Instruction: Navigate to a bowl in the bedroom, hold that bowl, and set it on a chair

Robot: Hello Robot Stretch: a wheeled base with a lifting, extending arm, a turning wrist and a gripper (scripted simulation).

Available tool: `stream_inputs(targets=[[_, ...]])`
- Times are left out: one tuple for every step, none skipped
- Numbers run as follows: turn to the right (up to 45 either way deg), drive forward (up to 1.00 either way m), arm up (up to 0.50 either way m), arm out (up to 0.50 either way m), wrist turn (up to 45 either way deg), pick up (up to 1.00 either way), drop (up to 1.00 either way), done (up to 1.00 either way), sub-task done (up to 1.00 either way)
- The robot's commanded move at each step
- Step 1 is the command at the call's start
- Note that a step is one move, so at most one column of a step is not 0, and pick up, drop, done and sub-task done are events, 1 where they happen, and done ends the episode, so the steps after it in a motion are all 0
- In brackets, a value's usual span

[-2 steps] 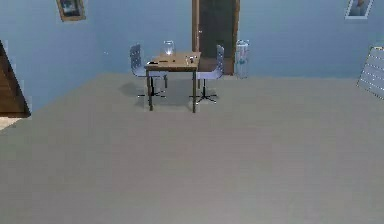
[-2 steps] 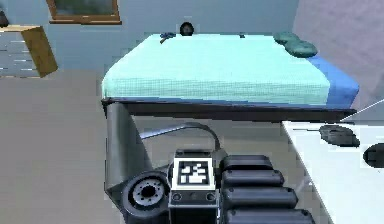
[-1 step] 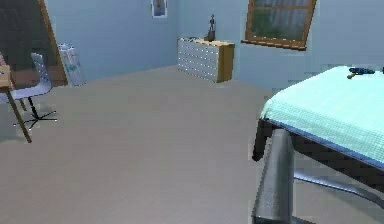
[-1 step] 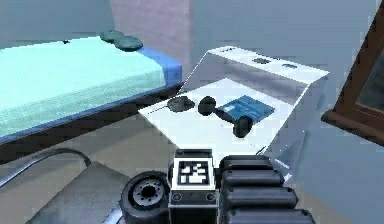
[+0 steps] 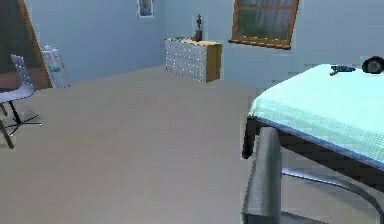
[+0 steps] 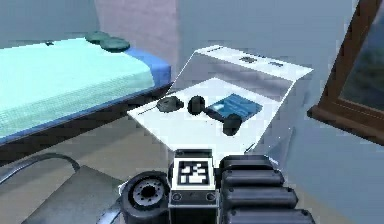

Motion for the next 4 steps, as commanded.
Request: stream_inputs(targets=[[-45.0, 0.00, 0.00, 0.00, 0.0, 0.00, 0.00, 0.00, 0.00], [-33.0, 0.00, 0.00, 0.00, 0.0, 0.00, 0.00, 0.00, 0.00], [45.0, 0.00, 0.00, 0.00, 0.0, 0.00, 0.00, 0.00, 0.00], [24.0, 0.00, 0.00, 0.00, 0.0, 0.00, 0.00, 0.00, 0.00]])
